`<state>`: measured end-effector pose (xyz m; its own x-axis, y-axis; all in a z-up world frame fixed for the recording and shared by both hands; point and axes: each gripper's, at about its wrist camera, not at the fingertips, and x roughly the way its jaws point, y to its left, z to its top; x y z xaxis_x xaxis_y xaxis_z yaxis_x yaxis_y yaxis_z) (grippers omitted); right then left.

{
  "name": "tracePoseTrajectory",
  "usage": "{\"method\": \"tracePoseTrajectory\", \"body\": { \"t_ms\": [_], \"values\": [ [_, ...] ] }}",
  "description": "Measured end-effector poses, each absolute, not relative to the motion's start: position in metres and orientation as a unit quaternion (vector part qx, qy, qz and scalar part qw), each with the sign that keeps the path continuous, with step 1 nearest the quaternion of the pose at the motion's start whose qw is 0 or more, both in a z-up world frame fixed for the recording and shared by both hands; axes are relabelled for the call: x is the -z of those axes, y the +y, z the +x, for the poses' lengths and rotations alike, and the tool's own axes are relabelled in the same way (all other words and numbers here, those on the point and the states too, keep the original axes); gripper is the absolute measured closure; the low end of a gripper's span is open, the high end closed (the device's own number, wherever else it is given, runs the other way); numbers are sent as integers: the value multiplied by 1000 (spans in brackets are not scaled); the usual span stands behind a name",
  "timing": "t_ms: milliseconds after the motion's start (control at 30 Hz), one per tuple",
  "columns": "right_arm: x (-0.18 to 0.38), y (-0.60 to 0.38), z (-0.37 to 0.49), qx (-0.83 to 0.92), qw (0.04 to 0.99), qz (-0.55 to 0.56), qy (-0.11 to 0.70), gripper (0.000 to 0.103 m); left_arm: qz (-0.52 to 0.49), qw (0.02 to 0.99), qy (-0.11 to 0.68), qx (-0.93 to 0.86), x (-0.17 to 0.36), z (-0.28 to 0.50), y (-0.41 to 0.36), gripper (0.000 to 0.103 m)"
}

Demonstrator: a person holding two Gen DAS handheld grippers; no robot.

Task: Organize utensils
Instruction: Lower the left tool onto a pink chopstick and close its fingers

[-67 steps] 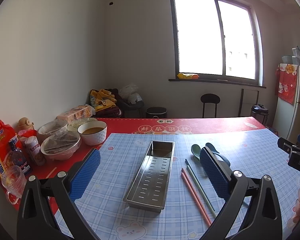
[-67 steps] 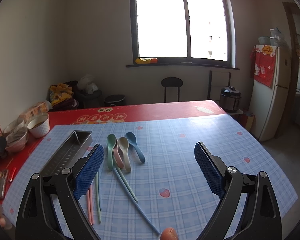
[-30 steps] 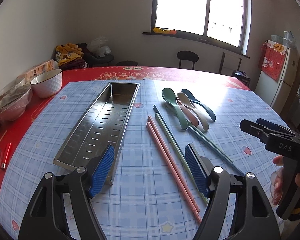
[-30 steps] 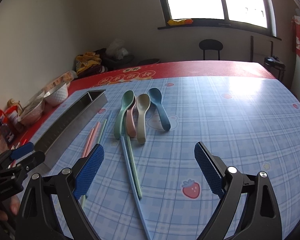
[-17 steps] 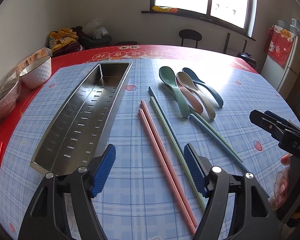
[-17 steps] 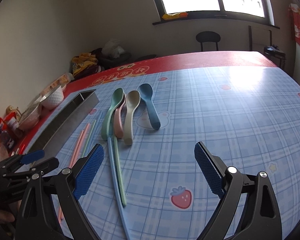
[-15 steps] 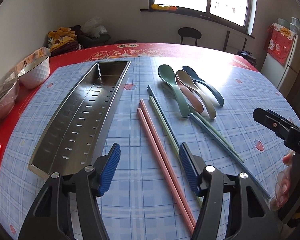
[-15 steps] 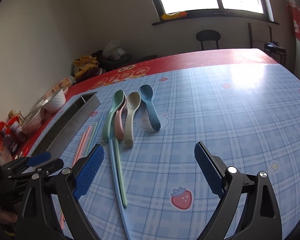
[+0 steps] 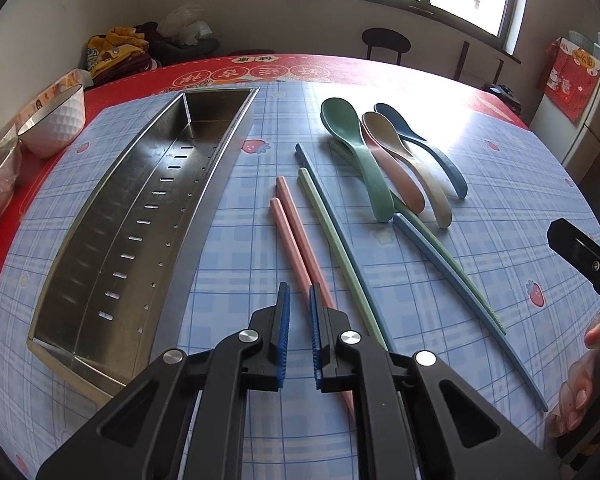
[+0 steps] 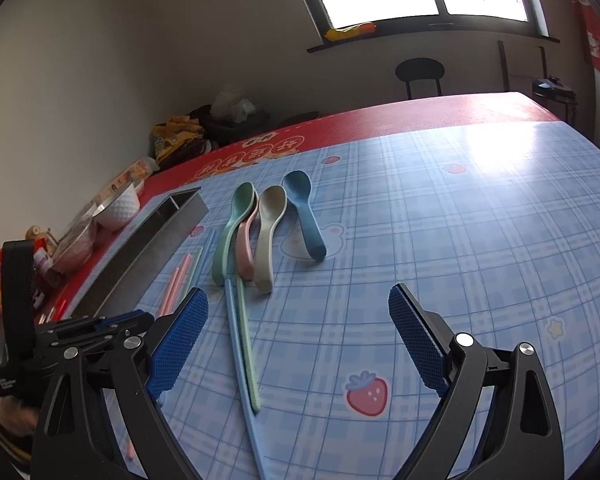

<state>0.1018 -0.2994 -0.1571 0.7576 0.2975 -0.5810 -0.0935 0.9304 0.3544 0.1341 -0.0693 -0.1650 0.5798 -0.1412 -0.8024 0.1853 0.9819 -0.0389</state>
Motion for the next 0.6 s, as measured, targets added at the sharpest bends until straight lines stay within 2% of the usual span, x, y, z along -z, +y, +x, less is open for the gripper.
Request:
{"method": "tracePoseTrajectory", "body": {
  "t_ms": [600],
  "values": [
    [159, -302, 103, -106, 922, 161, 335, 14, 33, 884, 454, 102, 167, 126, -72, 96]
  ]
}}
